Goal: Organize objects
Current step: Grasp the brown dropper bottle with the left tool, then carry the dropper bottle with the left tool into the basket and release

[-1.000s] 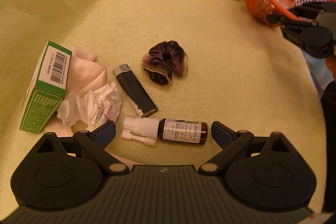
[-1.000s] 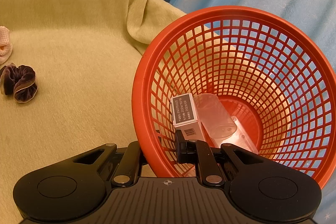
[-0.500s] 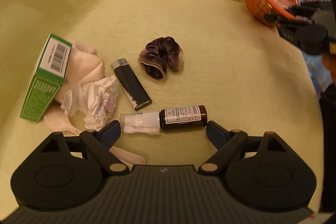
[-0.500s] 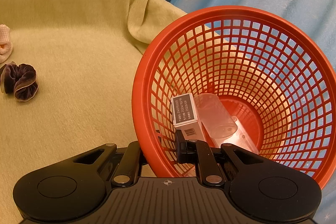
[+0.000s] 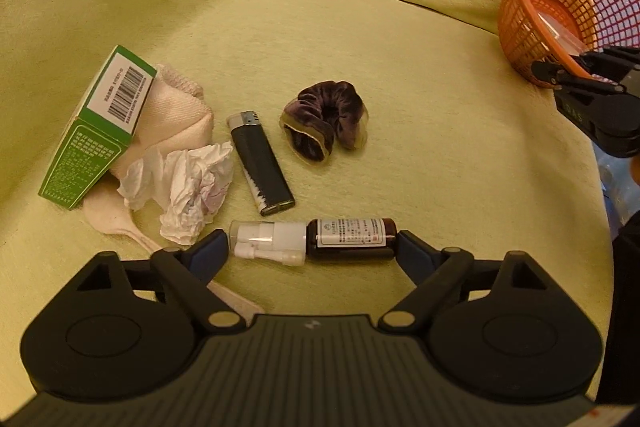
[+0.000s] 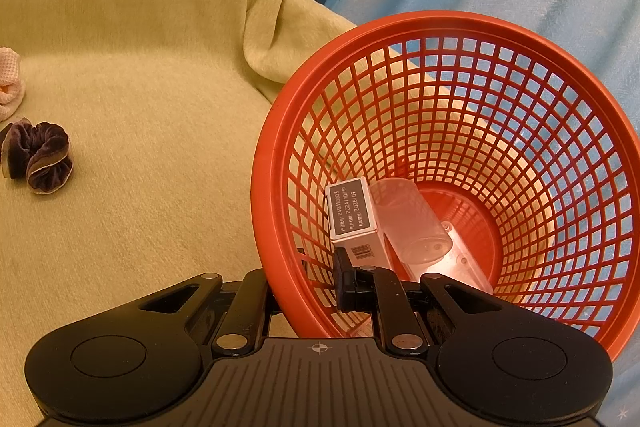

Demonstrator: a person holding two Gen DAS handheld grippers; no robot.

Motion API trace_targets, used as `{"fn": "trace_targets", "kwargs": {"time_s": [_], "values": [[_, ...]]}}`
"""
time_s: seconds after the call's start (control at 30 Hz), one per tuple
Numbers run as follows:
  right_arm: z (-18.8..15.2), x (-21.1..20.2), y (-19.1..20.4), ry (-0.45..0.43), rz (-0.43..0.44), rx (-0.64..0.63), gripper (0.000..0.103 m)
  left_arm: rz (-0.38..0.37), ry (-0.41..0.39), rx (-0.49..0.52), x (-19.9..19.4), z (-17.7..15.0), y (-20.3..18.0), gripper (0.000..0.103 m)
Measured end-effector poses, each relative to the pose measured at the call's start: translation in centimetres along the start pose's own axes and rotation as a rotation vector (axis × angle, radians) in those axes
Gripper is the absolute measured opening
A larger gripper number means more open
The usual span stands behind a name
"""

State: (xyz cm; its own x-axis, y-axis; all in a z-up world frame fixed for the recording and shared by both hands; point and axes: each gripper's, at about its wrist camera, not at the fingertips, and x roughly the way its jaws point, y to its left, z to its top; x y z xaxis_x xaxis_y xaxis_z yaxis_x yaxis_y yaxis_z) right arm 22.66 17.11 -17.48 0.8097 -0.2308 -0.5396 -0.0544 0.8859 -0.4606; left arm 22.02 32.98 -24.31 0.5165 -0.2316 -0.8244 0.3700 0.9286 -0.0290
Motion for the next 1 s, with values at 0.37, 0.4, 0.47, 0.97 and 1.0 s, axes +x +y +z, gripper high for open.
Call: {"fn": "trace_targets", "kwargs": {"time_s": [0.37, 0.4, 0.47, 0.97, 1.0], "values": [[0.0, 0.0, 0.0, -0.001, 0.001, 0.001, 0.01, 0.038, -0.127, -0.017, -3.5, 0.8, -1.1, 0.086], [0.0, 0.0, 0.0, 0.0, 0.001, 0.0, 0.01, 0.046, -0.143, -0.026, -3.9, 1.1, -1.1, 0.086], [0.0, 0.0, 0.0, -0.001, 0.001, 0.001, 0.01, 0.064, -0.176, -0.048, -4.5, 1.8, -1.2, 0.086], [0.2, 0.1, 0.0, -0.003, 0.003, 0.008, 0.01, 0.116, -0.338, -0.186, -7.9, 7.6, -3.1, 0.086], [0.2, 0.1, 0.0, -0.003, 0.004, 0.009, 0.01, 0.112, -0.34, -0.184, -8.0, 7.8, -3.3, 0.086]]}}
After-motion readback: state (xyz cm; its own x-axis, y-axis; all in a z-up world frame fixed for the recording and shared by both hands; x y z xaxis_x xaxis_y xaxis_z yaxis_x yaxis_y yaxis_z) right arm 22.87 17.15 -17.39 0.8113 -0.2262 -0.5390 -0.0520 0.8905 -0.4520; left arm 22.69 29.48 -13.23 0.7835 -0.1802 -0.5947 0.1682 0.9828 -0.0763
